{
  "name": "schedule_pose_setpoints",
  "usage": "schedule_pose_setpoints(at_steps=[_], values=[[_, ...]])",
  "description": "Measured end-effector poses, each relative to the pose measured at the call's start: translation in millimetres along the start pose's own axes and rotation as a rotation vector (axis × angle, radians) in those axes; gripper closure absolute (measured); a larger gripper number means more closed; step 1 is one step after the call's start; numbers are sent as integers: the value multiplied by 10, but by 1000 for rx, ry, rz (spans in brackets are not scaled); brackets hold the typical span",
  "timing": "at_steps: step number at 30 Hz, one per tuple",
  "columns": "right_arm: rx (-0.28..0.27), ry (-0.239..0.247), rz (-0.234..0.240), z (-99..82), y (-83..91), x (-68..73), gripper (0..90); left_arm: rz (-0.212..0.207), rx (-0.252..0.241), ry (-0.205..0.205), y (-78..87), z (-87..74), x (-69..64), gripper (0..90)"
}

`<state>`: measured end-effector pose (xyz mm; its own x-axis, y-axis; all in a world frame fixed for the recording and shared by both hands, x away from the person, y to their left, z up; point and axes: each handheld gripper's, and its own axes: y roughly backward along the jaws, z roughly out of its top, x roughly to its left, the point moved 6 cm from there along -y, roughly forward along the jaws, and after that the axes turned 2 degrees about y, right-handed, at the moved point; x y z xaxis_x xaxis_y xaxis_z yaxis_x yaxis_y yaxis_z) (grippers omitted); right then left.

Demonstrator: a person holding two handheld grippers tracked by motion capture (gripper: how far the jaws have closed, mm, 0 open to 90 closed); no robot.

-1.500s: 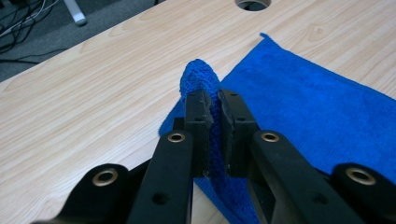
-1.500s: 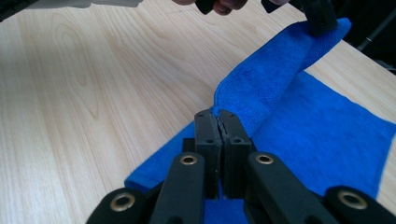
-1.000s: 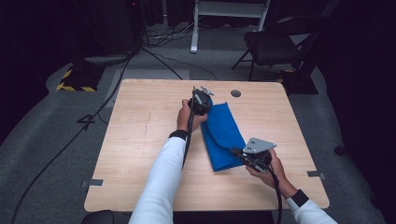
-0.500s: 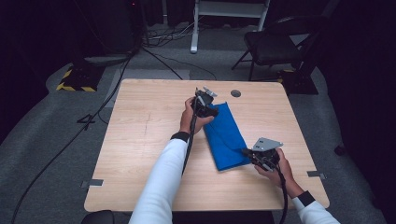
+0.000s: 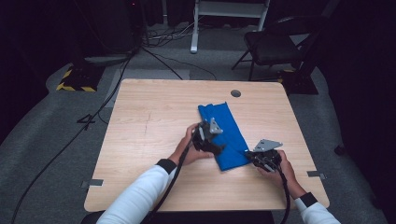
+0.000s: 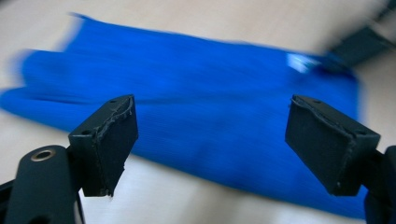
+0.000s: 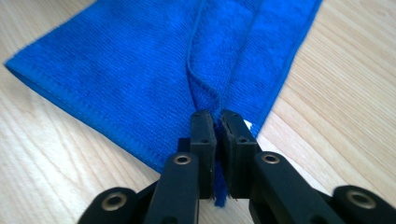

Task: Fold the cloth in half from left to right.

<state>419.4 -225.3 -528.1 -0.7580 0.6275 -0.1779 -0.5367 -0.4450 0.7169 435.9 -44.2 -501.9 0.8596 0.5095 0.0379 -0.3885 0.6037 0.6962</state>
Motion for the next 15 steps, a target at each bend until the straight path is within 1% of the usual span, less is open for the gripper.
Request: schedule_pose_setpoints(at_steps=[1, 2, 3, 4, 5, 6, 7, 8, 9, 10, 12, 13, 15], values=[[2, -6, -1, -10, 2, -6, 817, -28, 7, -12, -47, -38, -106, 250], [3, -11, -2, -19, 3, -14, 803, -42, 21, -23, -85, -71, -174, 250], [9, -20, -13, -34, 3, -31, 742, -47, 38, -41, -140, -111, -247, 312], [9, -20, -13, -34, 3, -31, 742, -54, 56, -61, -197, -158, -311, 312], [15, -32, -26, -44, -3, -48, 723, -62, 70, -62, -236, -190, -342, 352], [17, -37, -29, -52, -4, -61, 702, -57, 74, -56, -260, -206, -351, 389], [17, -42, -34, -55, -5, -73, 669, -74, 59, -22, -268, -215, -349, 402], [25, -56, -46, -66, -1, -100, 622, -80, 55, -22, -271, -214, -343, 478], [27, -63, -48, -68, 1, -107, 610, -88, 52, -31, -267, -215, -341, 483], [32, -73, -49, -76, 8, -129, 596, -94, 52, -40, -263, -219, -347, 549], [39, -84, -57, -90, 19, -161, 551, -96, 60, -63, -243, -230, -367, 598], [41, -91, -59, -97, 25, -176, 518, -95, 62, -64, -229, -241, -375, 614], [41, -100, -53, -109, 38, -199, 507, -99, 68, -61, -198, -268, -376, 626]])
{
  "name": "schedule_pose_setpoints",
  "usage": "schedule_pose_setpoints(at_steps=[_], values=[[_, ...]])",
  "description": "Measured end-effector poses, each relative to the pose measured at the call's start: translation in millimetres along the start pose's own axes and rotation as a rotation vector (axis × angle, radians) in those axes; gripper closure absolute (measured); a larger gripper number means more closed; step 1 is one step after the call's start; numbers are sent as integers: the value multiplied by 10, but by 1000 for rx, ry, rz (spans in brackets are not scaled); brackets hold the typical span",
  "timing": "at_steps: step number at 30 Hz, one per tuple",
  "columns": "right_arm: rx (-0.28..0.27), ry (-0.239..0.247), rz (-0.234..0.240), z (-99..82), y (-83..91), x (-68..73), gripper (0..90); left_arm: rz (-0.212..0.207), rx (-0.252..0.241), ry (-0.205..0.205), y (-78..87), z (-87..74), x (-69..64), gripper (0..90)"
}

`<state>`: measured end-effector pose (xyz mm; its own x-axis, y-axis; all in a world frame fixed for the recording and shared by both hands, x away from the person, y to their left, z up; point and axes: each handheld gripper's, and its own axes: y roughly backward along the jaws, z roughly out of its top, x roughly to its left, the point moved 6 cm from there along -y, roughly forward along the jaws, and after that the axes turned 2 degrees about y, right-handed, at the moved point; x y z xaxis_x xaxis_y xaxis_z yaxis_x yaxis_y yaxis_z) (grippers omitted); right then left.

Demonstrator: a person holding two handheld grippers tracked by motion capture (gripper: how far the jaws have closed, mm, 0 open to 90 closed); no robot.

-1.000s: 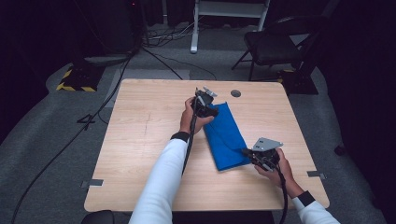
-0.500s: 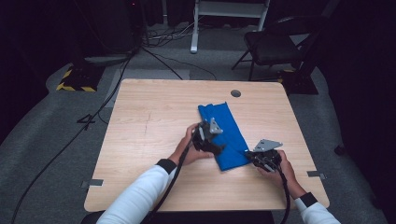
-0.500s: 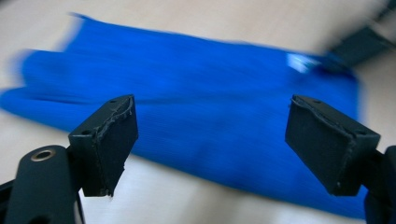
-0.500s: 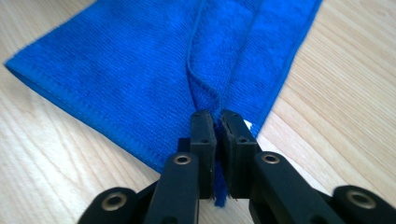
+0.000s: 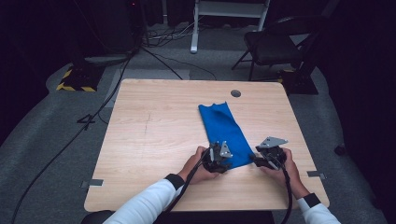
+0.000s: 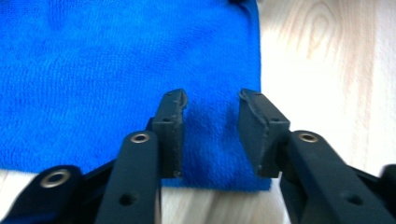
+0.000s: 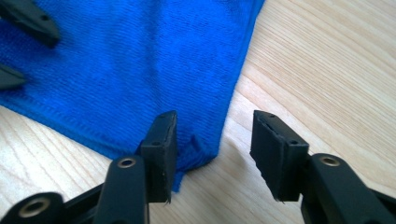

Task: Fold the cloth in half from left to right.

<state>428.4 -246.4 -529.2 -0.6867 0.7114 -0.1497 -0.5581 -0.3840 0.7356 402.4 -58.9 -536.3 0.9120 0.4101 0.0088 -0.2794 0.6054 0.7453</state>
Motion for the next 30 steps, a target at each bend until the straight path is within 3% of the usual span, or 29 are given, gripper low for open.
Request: schedule_pose_setpoints(at_steps=[2, 9, 19, 25, 27, 29, 30], values=[[4, -4, 4, -6, 7, -8, 479, -18, 5, 13, 45, -50, 3, 625], [8, 14, 7, 2, 17, 6, 456, -22, 30, -7, 207, -216, -21, 622], [-10, 40, 49, 12, 44, 82, 434, -38, 41, -26, 477, -513, -101, 598], [-31, 51, 70, 31, 61, 128, 431, -53, 35, -3, 616, -674, -165, 587], [-36, 50, 72, 36, 58, 130, 429, -50, 32, 11, 659, -718, -187, 532], [-41, 49, 77, 39, 54, 126, 426, -49, 35, 11, 690, -758, -193, 414], [-42, 47, 78, 42, 53, 122, 426, -40, 27, 8, 712, -768, -185, 412]])
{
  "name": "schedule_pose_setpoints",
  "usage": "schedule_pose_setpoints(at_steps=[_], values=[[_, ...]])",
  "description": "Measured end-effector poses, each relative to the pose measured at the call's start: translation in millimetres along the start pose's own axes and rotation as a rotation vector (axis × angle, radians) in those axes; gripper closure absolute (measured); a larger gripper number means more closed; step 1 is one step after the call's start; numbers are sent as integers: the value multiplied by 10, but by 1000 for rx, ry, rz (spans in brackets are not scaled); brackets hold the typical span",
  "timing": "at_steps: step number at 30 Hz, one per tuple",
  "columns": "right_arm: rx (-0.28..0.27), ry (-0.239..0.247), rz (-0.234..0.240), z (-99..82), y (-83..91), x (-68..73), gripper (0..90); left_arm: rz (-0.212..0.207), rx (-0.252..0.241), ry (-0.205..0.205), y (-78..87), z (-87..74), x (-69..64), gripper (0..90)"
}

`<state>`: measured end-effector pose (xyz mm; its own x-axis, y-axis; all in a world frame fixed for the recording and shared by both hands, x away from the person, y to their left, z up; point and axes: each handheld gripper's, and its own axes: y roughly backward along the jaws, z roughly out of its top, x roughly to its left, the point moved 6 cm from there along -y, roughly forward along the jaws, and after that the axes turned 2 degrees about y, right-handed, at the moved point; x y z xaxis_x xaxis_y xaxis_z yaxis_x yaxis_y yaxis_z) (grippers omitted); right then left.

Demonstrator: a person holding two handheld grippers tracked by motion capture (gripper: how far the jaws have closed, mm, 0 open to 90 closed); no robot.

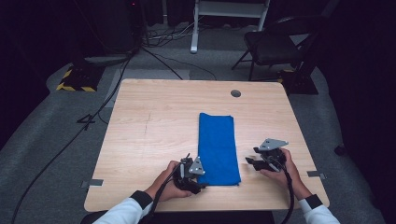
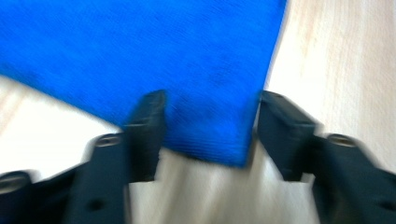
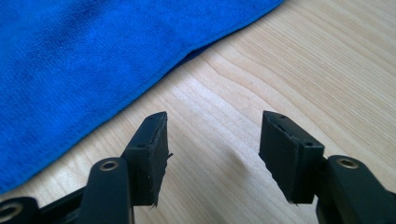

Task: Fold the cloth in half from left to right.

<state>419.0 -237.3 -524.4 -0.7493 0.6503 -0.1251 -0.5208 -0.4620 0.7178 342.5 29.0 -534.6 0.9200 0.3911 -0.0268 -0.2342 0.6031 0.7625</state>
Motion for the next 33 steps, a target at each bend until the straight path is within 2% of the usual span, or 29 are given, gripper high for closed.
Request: schedule_pose_setpoints(at_steps=[2, 6, 8, 9, 11, 14, 17, 21, 24, 26, 29, 33], values=[[-7, -2, -1, 9, -1, -14, 424, 7, -20, 14, 58, -6, 28, 365], [-21, -4, 2, 47, -4, -41, 418, 73, -78, 54, 197, 27, 165, 294], [-29, -20, 8, 77, -17, -61, 396, 102, -105, 85, 248, 47, 261, 264], [-34, -16, 6, 97, -25, -76, 386, 105, -112, 93, 259, 55, 293, 248], [-46, -23, 8, 149, -51, -107, 382, 137, -117, 104, 279, 78, 391, 230], [-56, -20, -6, 243, -103, -180, 385, 166, -136, 141, 284, 152, 567, 224], [-63, -23, -25, 360, -151, -263, 397, 160, -144, 164, 256, 253, 722, 212], [-67, -15, -40, 501, -233, -342, 404, 179, -149, 163, 178, 412, 914, 196], [-61, -15, -47, 579, -310, -390, 404, 197, -128, 163, 86, 508, 1046, 194], [-77, -12, -58, 638, -337, -430, 413, 203, -109, 165, 29, 561, 1135, 194], [-88, -52, -47, 715, -382, -487, 418, 220, -96, 177, -47, 637, 1279, 222], [-117, -63, -43, 838, -428, -530, 429, 233, -81, 180, -120, 699, 1430, 226]])
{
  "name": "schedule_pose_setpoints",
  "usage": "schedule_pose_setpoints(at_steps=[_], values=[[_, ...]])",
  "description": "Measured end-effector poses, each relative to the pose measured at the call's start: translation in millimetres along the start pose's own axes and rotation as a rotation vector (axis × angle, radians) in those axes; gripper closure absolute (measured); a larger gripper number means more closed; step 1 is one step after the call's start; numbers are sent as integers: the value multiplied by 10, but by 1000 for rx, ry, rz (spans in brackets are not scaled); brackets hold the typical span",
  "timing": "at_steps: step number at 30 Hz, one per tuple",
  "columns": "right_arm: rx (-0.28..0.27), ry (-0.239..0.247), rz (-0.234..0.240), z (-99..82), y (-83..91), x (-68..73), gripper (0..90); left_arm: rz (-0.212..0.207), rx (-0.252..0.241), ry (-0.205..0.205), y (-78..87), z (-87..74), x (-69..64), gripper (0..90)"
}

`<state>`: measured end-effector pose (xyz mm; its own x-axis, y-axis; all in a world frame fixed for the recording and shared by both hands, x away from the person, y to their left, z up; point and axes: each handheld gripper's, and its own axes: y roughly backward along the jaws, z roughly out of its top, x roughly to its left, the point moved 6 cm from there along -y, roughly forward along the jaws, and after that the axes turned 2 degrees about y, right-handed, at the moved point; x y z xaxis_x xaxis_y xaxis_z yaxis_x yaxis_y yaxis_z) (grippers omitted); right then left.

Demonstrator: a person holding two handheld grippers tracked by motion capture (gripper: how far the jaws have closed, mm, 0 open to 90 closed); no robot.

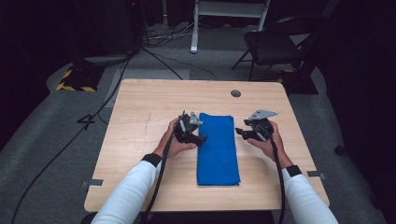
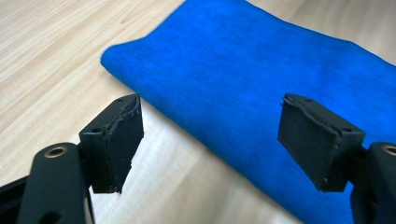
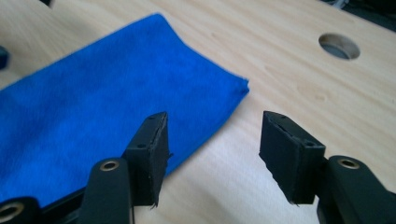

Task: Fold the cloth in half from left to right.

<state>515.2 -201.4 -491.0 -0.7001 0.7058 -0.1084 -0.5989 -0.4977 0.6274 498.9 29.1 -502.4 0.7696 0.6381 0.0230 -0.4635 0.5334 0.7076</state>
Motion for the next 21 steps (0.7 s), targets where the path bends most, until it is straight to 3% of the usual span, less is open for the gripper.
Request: schedule_pose_setpoints(at_steps=[4, 9, 15, 21], values=[[22, -9, -4, 69, -131, -19, 431, 29, 8, 1, -114, 94, 108, 223], [53, -17, -14, 139, -315, -45, 434, 40, -5, 54, -273, 217, 228, 219], [89, -17, -21, 162, -500, -63, 424, 75, 38, 85, -475, 234, 310, 218], [124, -38, -8, 127, -663, -37, 399, 122, 65, 70, -572, 193, 381, 230]])
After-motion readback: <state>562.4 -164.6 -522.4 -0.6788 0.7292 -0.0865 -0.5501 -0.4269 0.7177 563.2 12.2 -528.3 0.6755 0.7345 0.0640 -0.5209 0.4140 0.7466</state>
